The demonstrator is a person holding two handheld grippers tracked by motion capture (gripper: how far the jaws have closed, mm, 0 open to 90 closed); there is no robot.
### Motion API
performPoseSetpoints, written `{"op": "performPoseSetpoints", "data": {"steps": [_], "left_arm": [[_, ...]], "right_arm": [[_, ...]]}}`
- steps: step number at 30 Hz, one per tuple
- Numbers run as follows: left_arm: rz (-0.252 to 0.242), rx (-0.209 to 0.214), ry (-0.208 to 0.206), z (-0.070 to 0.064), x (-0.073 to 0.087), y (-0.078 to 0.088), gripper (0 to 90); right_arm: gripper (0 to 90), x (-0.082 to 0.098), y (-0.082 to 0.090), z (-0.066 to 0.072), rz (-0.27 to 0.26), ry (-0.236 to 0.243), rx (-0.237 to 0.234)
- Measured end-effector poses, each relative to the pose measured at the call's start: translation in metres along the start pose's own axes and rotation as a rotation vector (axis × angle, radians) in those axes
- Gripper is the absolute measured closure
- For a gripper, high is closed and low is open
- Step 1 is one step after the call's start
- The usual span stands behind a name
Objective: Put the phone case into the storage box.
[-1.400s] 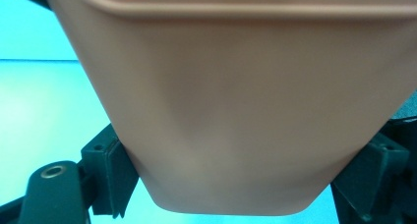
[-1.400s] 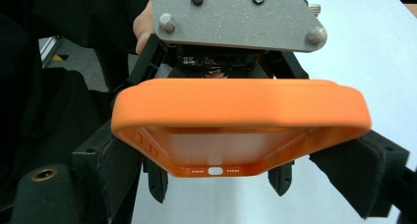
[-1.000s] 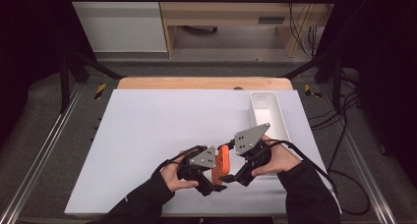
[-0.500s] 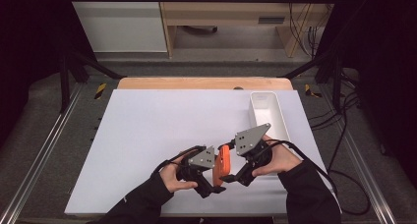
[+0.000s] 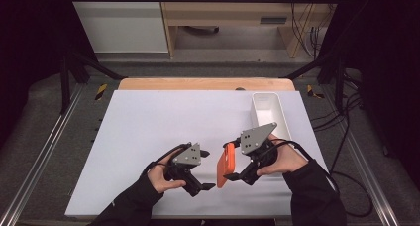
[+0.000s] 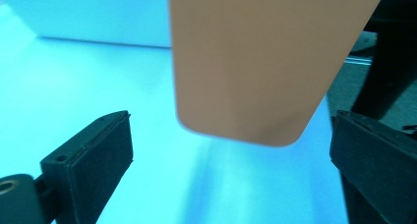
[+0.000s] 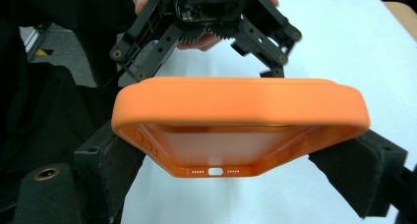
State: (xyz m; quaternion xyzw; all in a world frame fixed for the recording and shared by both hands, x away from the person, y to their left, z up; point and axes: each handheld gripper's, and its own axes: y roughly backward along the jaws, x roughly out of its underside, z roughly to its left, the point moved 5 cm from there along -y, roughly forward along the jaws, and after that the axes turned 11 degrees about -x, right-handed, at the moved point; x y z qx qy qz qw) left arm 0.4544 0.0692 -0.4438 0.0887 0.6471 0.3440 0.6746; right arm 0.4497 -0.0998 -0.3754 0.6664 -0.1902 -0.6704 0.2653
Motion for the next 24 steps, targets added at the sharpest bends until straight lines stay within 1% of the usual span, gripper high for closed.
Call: {"op": "performPoseSetpoints", "data": {"steps": [4, 5, 7, 11, 13, 15, 17, 21, 23, 24], "left_arm": [[-0.013, -0.027, 0.037, 0.007, 0.008, 0.007, 2.1], [-0.011, -0.035, 0.04, 0.009, 0.009, 0.009, 2.1], [-0.02, -0.048, 0.064, 0.012, 0.012, 0.012, 2.1], [-0.01, -0.078, 0.087, 0.018, 0.022, 0.017, 2.1], [-0.009, -0.107, 0.101, 0.021, 0.027, 0.02, 2.1], [-0.011, -0.128, 0.123, 0.025, 0.031, 0.023, 2.0], [-0.021, -0.156, 0.14, 0.03, 0.035, 0.028, 1.5], [-0.023, -0.18, 0.171, 0.036, 0.044, 0.037, 1.4], [-0.014, -0.198, 0.179, 0.039, 0.049, 0.041, 1.4], [-0.011, -0.198, 0.19, 0.04, 0.051, 0.043, 1.5]], "right_arm": [[15.7, 0.0, 0.005, -0.001, 0.001, -0.01, 0.023], [15.7, 0.0, 0.007, -0.002, 0.001, -0.013, 0.029], [15.6, -0.001, 0.009, -0.003, 0.0, -0.02, 0.042], [15.6, -0.001, 0.015, -0.004, -0.006, -0.033, 0.069], [15.6, -0.001, 0.018, -0.006, -0.005, -0.036, 0.085], [15.6, -0.001, 0.02, -0.006, -0.001, -0.049, 0.097], [15.6, -0.001, 0.022, -0.007, 0.002, -0.051, 0.105], [15.6, -0.002, 0.029, -0.007, -0.014, -0.056, 0.13], [15.5, -0.003, 0.033, -0.008, -0.02, -0.067, 0.148], [15.5, -0.003, 0.035, -0.009, -0.021, -0.072, 0.159]]}}
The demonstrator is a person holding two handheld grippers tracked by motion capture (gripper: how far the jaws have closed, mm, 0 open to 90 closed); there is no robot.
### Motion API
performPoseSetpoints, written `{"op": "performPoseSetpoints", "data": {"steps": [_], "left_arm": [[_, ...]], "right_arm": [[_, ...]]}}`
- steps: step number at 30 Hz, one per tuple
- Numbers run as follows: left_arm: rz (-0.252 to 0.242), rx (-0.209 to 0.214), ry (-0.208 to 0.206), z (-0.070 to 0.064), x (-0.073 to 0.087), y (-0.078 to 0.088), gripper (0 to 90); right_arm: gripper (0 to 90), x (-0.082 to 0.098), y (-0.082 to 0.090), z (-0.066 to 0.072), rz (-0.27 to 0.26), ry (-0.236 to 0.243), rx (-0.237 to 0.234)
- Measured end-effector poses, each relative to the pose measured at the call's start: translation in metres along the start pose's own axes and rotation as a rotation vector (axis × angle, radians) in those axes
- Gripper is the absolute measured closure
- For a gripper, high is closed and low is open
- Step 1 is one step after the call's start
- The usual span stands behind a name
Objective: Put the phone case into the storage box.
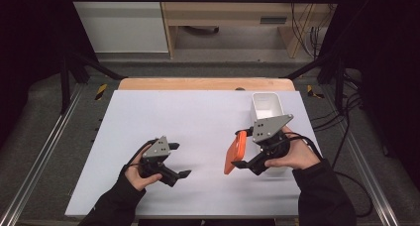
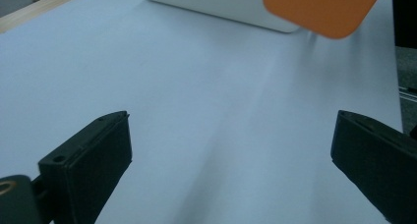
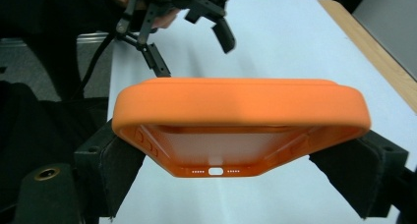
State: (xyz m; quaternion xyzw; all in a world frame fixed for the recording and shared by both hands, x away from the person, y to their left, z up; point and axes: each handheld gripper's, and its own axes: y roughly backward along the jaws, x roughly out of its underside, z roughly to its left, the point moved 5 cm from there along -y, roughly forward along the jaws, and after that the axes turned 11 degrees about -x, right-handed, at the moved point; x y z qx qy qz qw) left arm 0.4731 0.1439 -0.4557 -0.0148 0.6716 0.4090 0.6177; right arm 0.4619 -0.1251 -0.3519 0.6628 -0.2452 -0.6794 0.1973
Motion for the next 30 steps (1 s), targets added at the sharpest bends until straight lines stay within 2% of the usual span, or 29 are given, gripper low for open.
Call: {"op": "performPoseSetpoints", "data": {"steps": [8, 14, 18, 30], "left_arm": [[-0.012, -0.057, 0.066, 0.018, 0.01, 0.013, 1.5], [-0.027, -0.105, 0.096, 0.03, 0.017, 0.024, 1.5], [-0.04, -0.133, 0.119, 0.037, 0.022, 0.031, 1.6], [-0.056, -0.196, 0.146, 0.05, 0.039, 0.047, 1.7]], "right_arm": [[15.5, 0.0, 0.018, -0.008, -0.011, -0.045, 0.084], [15.5, 0.0, 0.025, -0.011, -0.015, -0.067, 0.113], [15.5, 0.0, 0.03, -0.015, -0.014, -0.084, 0.149], [15.6, -0.006, 0.044, -0.029, -0.033, -0.14, 0.25]]}}
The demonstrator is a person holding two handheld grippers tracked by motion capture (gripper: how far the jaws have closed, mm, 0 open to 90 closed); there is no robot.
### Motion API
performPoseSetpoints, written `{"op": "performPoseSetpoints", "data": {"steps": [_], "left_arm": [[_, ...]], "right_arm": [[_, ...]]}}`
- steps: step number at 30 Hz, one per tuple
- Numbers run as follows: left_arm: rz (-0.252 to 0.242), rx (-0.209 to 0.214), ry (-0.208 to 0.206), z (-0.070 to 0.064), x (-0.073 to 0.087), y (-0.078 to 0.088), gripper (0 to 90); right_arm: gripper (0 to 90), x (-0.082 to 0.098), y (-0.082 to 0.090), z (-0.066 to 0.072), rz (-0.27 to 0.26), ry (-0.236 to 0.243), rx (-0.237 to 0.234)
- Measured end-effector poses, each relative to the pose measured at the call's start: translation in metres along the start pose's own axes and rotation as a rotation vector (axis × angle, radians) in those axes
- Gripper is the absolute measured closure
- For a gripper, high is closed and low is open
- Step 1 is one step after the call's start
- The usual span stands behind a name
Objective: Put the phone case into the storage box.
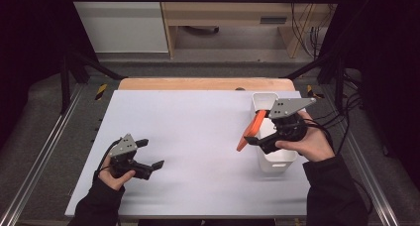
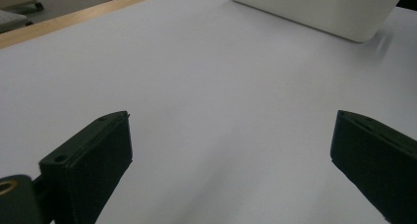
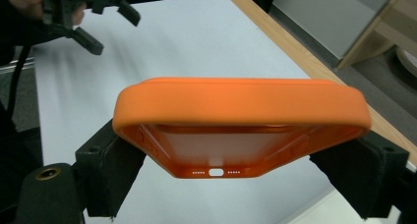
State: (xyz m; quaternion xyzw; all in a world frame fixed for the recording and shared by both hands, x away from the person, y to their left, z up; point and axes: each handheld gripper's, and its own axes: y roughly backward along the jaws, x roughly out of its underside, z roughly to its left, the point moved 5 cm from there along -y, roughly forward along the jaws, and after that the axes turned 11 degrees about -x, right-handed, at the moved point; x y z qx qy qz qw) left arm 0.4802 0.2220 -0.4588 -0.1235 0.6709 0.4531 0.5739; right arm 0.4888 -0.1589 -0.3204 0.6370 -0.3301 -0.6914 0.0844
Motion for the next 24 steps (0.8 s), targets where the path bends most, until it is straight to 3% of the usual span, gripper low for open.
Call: {"op": "performPoseSetpoints", "data": {"steps": [12, 24], "left_arm": [[-0.011, -0.037, 0.026, 0.012, 0.008, 0.005, 1.6], [-0.017, -0.045, 0.024, 0.014, 0.008, 0.006, 1.7]], "right_arm": [[15.6, -0.012, 0.007, -0.014, -0.009, -0.044, 0.074], [15.6, -0.018, 0.018, -0.043, -0.029, -0.137, 0.214]]}}
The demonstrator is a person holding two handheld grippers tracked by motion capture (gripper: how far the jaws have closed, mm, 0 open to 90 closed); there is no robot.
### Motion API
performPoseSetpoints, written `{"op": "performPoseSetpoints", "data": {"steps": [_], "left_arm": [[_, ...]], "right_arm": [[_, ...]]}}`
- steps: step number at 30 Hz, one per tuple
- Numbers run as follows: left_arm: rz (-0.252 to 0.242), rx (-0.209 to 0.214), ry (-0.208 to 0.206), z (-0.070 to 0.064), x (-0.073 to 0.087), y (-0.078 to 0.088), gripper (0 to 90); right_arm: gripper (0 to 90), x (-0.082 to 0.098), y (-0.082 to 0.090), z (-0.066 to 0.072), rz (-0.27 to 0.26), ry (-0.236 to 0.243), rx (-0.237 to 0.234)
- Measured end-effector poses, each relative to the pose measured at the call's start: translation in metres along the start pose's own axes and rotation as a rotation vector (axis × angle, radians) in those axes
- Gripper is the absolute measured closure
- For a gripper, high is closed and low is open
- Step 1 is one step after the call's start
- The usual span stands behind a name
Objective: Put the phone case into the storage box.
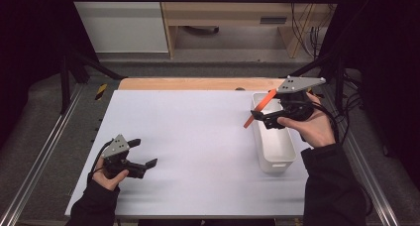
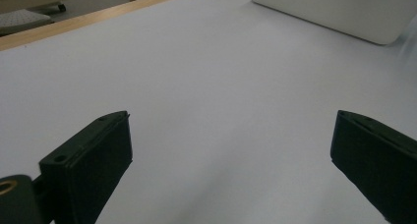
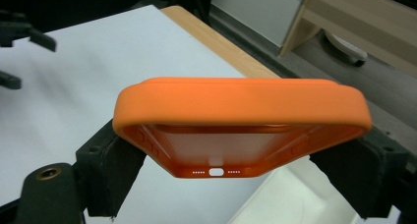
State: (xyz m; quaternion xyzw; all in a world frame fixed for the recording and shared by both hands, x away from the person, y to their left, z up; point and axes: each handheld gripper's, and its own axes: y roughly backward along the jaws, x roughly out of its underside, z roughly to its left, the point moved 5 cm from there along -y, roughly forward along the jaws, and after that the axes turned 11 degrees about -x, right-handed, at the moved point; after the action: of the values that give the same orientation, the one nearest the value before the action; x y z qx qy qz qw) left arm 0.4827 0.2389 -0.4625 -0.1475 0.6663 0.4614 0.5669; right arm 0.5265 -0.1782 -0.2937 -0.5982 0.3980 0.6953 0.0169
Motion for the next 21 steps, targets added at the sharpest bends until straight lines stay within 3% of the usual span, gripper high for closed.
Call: {"op": "performPoseSetpoints", "data": {"steps": [13, 21], "left_arm": [[-0.005, 0.005, -0.004, 0.0, 0.0, -0.001, 1.7], [-0.004, 0.013, -0.003, -0.001, 0.0, -0.001, 1.7]], "right_arm": [[15.6, -0.004, -0.001, -0.038, -0.004, -0.091, 0.137], [15.6, -0.008, -0.006, -0.055, -0.013, -0.143, 0.188]]}}
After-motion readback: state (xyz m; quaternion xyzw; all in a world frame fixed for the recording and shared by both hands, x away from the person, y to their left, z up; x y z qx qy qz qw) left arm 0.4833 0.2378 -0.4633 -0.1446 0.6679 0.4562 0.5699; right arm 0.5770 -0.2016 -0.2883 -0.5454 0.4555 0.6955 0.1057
